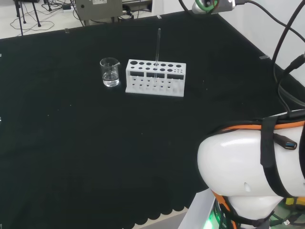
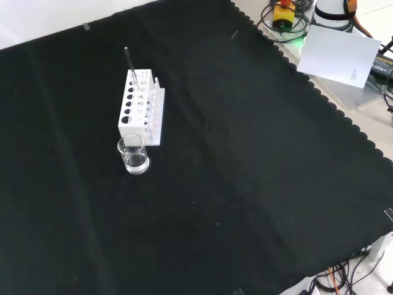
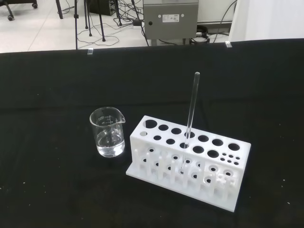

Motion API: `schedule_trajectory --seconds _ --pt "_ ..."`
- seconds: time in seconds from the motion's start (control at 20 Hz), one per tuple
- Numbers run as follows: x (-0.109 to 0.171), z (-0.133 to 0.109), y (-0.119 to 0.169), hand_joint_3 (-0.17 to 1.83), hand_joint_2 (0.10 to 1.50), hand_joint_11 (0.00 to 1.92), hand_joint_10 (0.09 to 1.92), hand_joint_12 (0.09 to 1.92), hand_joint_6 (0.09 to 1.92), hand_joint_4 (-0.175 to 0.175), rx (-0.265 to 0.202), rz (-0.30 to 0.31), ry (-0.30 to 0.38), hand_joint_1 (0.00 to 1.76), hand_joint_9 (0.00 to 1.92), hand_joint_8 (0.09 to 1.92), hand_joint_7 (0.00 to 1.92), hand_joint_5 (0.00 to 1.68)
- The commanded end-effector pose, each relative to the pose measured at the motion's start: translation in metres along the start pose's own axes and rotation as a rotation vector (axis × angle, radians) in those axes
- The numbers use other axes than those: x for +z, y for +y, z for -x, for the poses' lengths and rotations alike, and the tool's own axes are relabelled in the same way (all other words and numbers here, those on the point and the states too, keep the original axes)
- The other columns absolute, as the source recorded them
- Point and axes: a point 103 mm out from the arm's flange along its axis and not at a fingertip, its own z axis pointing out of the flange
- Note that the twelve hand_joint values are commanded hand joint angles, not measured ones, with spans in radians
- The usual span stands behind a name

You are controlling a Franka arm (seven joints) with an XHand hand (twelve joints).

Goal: Take the glass rod from the white test tube rack.

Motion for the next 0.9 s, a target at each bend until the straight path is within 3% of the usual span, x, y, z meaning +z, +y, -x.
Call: schedule_trajectory --seconds 0.05,0.15,0.3,0.6,0.75,0.9 --pt "0.0 -0.003 0.001 0.63 0.79 0.3 0.62 1.22 0.27 -0.139 0.0 0.012 -0.011 0.73 0.45 0.54 0.18 0.12" --pt "0.0 -0.003 0.002 0.52 0.89 0.07 0.78 1.36 0.1 -0.132 0.001 0.01 -0.008 0.61 0.13 0.51 0.04 0.06" --pt "0.0 -0.005 0.005 0.48 0.92 0.01 0.86 1.41 0.09 -0.131 -0.001 0.012 -0.014 0.58 0.03 0.51 0.0 0.06" --pt "0.001 -0.005 0.012 0.47 0.93 0.03 0.9 1.44 0.09 -0.133 -0.002 0.007 -0.007 0.58 0.09 0.65 0.0 0.08" --pt "0.004 -0.001 0.037 0.47 0.93 0.06 0.91 1.44 0.09 -0.137 -0.017 -0.03 0.009 0.58 0.15 0.79 0.0 0.1" --pt "0.008 -0.002 0.063 0.47 0.93 0.09 0.92 1.44 0.09 -0.141 -0.038 -0.029 0.011 0.57 0.24 0.88 0.03 0.12"
